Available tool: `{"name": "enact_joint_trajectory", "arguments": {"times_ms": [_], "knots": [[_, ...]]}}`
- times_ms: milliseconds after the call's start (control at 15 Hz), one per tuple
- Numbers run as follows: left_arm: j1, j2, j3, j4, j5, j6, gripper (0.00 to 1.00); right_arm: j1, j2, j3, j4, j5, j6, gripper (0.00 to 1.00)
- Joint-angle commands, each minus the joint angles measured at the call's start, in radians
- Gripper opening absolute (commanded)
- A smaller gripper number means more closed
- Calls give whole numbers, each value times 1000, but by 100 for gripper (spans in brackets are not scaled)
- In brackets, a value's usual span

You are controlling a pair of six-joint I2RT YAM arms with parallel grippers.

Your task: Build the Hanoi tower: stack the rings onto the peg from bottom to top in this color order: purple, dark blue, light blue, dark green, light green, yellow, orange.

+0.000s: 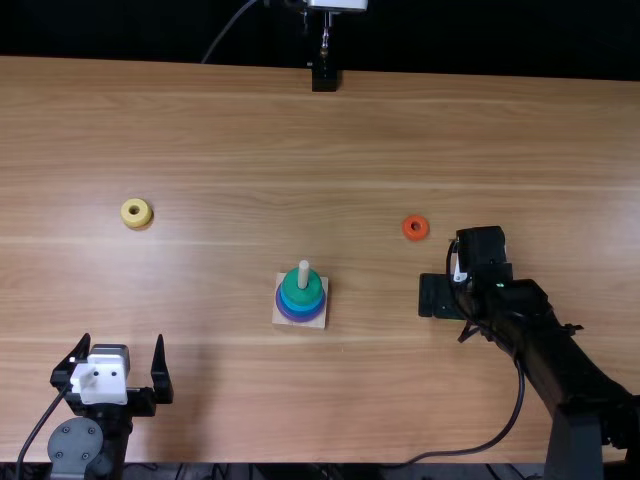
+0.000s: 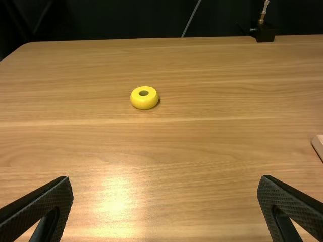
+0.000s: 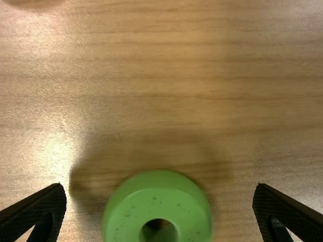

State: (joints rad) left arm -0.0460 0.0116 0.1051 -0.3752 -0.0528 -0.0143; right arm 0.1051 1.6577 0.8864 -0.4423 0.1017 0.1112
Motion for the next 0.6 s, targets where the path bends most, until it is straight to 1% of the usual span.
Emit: {"name": "enact_joint_trajectory", "arguments": {"times_ms": [0, 267, 333, 467, 533], "knots": [[-5, -12, -105, -79, -6, 9, 100, 11, 19, 28, -2, 24, 19, 100], [-5, -12, -105, -79, -6, 9, 100, 16, 20, 22, -6, 24, 19, 100], [-5, -12, -105, -79, -6, 9, 100, 18, 20, 19, -6, 24, 19, 98], [-5, -12, -105, -79, -6, 9, 100, 19, 20, 17, -6, 22, 21, 61], [-5, -12, -105, -79, -6, 9, 100, 19, 20, 17, -6, 24, 21, 49]]}}
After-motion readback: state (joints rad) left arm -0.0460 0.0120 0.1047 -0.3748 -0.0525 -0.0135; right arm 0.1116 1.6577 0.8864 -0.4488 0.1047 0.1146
